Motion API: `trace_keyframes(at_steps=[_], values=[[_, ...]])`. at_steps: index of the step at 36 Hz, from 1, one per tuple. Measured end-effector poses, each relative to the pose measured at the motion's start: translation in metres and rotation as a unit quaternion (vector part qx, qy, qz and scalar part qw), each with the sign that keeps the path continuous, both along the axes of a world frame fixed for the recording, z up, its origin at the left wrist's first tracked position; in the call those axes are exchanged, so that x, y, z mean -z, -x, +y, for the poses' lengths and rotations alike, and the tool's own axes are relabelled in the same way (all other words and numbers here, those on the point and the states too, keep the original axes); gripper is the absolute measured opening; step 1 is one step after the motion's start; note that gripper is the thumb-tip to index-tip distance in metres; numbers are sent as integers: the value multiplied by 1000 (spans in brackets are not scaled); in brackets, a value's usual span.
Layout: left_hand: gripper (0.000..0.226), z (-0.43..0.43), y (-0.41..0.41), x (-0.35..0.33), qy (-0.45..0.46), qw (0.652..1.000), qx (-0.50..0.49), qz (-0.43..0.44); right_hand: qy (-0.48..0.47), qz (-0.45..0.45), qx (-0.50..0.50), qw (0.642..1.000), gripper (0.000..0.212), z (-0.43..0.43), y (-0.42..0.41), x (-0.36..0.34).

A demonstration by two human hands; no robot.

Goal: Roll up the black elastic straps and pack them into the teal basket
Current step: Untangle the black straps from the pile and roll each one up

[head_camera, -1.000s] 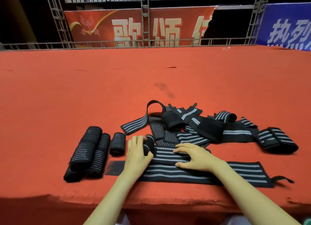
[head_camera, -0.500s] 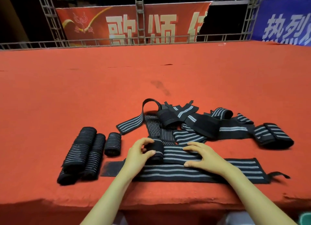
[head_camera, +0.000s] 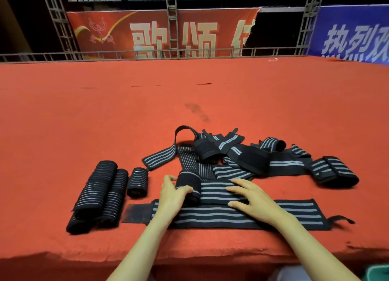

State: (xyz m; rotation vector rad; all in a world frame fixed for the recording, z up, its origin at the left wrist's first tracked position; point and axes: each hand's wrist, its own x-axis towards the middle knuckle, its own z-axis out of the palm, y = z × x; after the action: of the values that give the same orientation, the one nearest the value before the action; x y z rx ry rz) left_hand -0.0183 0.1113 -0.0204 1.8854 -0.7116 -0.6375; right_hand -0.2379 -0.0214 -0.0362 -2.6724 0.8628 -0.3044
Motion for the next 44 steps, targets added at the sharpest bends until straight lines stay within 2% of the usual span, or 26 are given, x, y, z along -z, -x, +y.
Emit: trace_keyframes(at_steps=[3,9,14,16,18,19,22,24,25,29,32,34,39,44], values=[[47,7,-8,-5,40,997,-44,-56,9,-15,-20,1000,45,3,-17,-2],[51,22,-20,3,53,955,-41,-290,-7,-8,-55,998,43,16,-57,1],[52,11,-15,14,63,914,44,-399,-24,-38,-45,998,41,15,-60,7],[53,7,-10,17,73,897,107,-423,-38,-60,-43,997,52,15,-55,12],[53,2,-1,19,74,891,150,-423,-40,-95,-39,994,78,14,-51,19],[51,0,3,19,78,896,156,-408,-35,-107,-35,993,84,13,-50,23],[33,-2,2,15,132,925,140,-328,-5,-131,-6,991,67,13,-52,25],[17,-1,-4,12,152,937,134,-285,14,-149,29,988,66,14,-51,24],[17,1,-6,9,152,945,131,-258,18,-157,47,986,68,14,-51,23],[34,1,-12,7,113,980,68,-151,19,-168,82,982,66,17,-50,22],[53,-1,-15,12,40,995,42,-75,30,-148,84,985,50,18,-50,24],[56,-2,-13,13,21,998,40,-45,34,-140,85,986,42,18,-51,24],[55,-5,-4,10,24,998,22,-60,35,-130,102,986,34,17,-50,24],[63,-16,17,4,44,984,6,-173,15,-113,117,987,26,18,-52,23]])
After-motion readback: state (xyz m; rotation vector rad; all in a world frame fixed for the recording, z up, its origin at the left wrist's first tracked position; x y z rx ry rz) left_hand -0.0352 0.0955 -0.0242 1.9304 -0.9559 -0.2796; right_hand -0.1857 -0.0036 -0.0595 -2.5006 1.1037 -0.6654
